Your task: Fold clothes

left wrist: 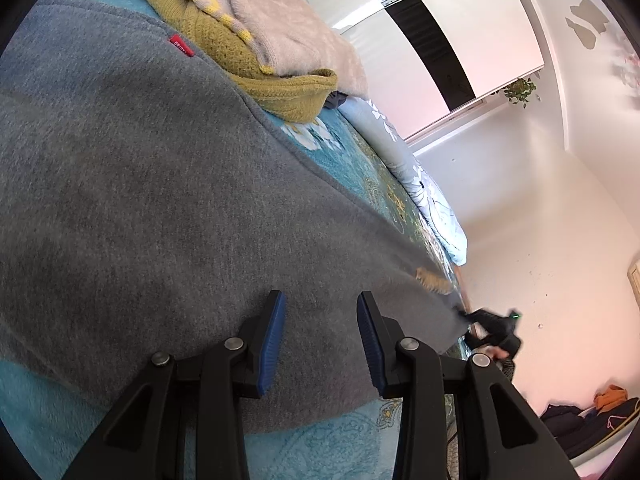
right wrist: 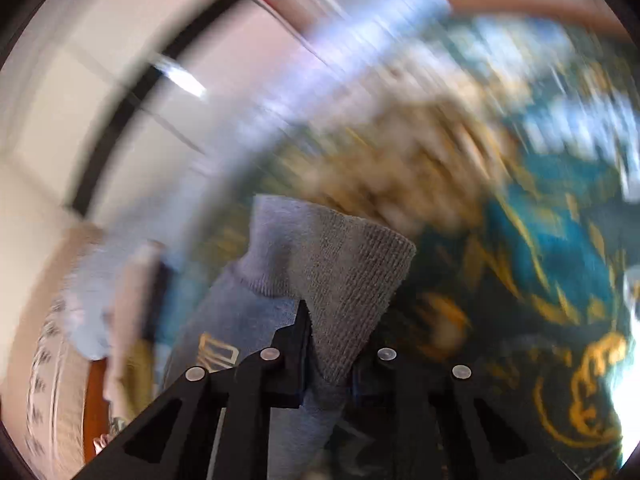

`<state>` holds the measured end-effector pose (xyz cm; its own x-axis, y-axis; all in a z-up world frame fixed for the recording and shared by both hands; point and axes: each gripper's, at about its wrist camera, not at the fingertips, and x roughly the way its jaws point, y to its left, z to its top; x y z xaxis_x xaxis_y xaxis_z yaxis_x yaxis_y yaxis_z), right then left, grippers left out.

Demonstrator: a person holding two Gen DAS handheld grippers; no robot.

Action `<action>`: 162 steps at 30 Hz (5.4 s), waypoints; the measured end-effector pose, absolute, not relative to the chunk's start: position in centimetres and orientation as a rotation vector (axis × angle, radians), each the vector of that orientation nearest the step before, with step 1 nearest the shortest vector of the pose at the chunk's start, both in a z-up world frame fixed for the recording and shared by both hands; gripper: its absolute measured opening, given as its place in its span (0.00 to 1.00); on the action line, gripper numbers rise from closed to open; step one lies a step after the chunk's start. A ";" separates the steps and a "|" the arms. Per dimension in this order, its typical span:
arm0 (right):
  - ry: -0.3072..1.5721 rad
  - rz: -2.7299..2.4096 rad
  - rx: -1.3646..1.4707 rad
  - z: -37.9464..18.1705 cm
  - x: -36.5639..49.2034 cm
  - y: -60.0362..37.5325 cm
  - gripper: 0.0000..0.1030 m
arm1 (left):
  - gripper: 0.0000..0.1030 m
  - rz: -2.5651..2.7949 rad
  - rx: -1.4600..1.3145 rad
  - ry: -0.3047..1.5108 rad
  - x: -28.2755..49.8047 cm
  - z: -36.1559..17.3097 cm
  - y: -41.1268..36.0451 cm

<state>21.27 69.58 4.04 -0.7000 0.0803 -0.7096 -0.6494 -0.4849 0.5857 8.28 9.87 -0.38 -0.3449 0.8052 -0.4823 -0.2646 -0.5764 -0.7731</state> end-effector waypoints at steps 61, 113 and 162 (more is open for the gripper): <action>0.023 2.866 -1.171 12.5 15.2 34.6 0.46 | 0.51 2.097 -1.099 -0.756 9.3 1.6 7.4; 0.780 2.745 -1.149 8.1 15.4 51.3 0.47 | 0.05 1.917 -1.280 -0.804 8.4 -0.5 18.9; 0.733 2.922 -1.190 9.0 15.2 48.5 0.47 | 0.13 2.124 -1.084 -0.515 6.9 8.8 16.1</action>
